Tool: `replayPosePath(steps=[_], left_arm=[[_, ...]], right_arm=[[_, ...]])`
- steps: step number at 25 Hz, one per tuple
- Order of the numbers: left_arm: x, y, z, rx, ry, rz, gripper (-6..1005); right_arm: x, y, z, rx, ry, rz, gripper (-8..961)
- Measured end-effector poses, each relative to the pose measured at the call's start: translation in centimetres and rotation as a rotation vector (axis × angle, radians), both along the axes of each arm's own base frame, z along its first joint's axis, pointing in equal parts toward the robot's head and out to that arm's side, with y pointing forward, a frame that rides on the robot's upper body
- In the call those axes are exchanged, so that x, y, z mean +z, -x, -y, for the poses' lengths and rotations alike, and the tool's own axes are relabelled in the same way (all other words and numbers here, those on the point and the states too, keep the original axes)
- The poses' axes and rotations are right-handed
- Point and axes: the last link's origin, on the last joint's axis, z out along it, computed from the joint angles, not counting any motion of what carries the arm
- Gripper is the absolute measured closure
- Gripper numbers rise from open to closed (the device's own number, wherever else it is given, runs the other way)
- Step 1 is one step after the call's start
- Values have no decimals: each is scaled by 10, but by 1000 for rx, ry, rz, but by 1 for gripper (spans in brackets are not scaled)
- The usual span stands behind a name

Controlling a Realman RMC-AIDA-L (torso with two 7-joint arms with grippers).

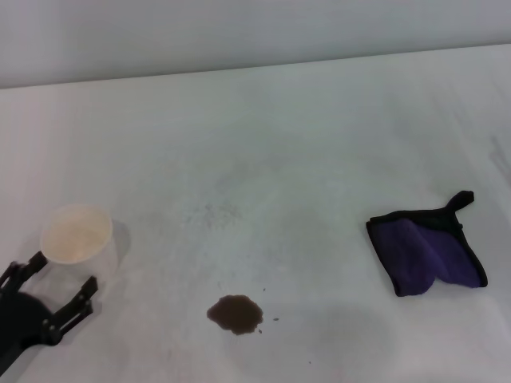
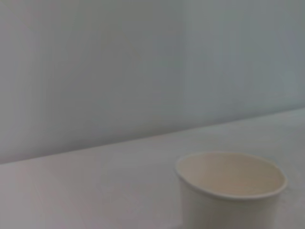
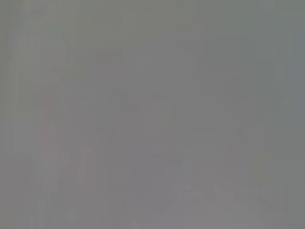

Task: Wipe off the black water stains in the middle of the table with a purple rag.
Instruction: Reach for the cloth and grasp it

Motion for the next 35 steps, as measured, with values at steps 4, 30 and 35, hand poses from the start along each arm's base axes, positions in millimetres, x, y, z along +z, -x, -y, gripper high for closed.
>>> replayPosePath(steps=[4,30,35], left_arm=[[5,2,13,3,-31,30,107],[61,1,-16,17,-361,122,106],[70,3,-27,32,-404,110,107]], right_arm=[[5,1,-3,23,10,-97,97],[97,133,-76,-370,1180,-403,116],[61,164,-88,-605,1213,-185,123]])
